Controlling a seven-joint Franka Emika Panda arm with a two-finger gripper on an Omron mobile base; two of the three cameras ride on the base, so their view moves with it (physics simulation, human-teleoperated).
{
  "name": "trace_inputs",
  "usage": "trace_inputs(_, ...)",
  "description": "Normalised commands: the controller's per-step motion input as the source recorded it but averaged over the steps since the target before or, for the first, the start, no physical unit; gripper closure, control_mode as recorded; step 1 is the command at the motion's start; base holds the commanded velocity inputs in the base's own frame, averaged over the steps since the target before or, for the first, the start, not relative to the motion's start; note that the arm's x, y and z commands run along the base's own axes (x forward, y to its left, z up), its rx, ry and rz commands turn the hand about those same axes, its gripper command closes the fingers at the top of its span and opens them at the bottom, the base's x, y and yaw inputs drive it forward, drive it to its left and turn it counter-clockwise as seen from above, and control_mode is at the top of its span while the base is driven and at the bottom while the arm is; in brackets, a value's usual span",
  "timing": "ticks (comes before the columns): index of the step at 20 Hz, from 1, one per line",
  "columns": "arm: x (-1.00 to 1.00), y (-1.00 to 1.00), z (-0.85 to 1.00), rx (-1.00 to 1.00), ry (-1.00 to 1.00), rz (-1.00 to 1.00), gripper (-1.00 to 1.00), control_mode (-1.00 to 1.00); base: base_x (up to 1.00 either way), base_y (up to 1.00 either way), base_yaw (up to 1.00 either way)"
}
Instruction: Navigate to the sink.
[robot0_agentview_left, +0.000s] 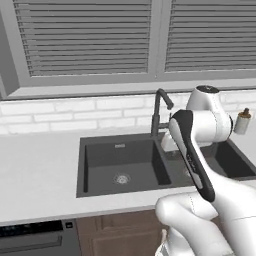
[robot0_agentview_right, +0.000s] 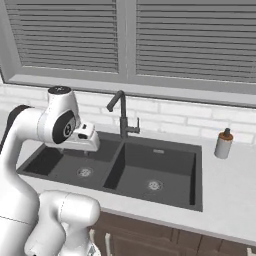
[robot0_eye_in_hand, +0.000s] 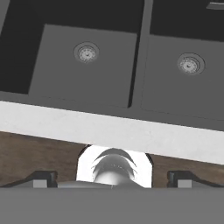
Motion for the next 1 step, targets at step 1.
trace_inputs(1,0.00,0.00,0.00,0.00,0.00,0.00,-1.00,1.00,0.07,0.00,0.00)
